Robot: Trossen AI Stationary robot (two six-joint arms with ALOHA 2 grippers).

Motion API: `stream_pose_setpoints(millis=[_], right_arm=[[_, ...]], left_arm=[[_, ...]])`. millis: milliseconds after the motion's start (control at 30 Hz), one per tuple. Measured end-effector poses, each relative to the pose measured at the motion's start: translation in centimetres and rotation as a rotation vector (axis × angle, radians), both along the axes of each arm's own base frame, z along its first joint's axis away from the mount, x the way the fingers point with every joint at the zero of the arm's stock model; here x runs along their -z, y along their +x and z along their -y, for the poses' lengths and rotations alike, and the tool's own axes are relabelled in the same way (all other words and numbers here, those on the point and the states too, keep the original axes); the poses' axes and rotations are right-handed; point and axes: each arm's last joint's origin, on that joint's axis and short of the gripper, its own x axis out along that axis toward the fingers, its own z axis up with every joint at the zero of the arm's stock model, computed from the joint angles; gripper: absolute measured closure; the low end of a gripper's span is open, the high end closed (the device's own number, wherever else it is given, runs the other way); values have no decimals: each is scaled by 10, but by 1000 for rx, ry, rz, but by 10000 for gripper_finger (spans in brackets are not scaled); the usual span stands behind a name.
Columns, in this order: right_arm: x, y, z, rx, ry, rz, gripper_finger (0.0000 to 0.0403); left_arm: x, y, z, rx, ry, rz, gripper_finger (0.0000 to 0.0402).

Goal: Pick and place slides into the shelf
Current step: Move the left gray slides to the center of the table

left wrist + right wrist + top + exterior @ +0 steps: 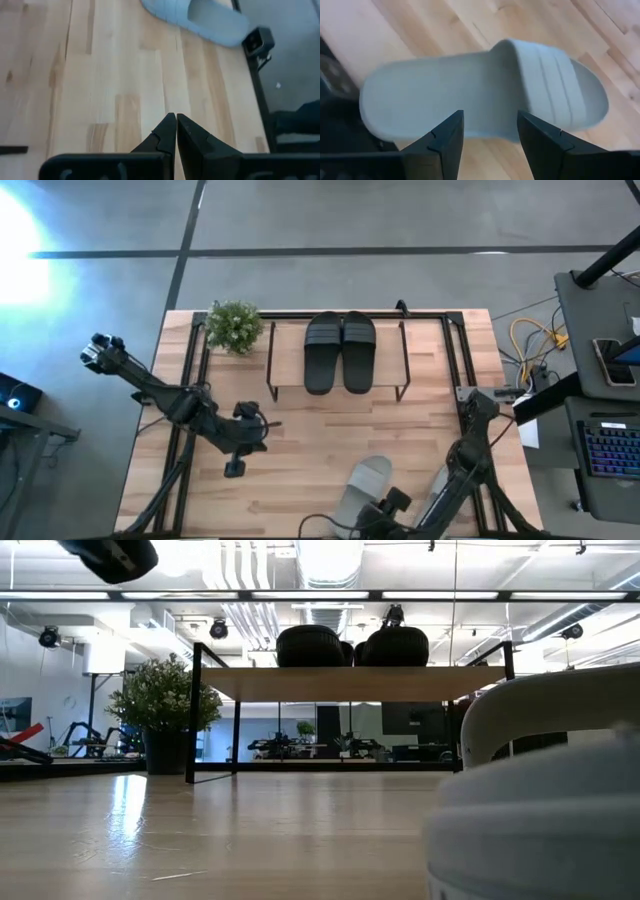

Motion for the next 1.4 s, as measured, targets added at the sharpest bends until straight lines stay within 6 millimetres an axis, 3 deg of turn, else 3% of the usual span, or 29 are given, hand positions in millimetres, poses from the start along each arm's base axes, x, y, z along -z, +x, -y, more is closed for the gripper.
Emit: stream_pose_setpoints(millis=[233,367,733,1400], right_arm=[[-27,3,11,-73,7,-9,227],[-31,9,18,-150,-25,-56,227],[-5,24,42,-125,-87,-175,227],[35,21,63,-124,-170,-362,238]], left_arm=[[10,-10,-3,16,27,-39,402],[19,-17,-7,16,43,-63,402],[23,-30,-16,12,33,-49,402],[19,-38,-20,12,31,-43,402]])
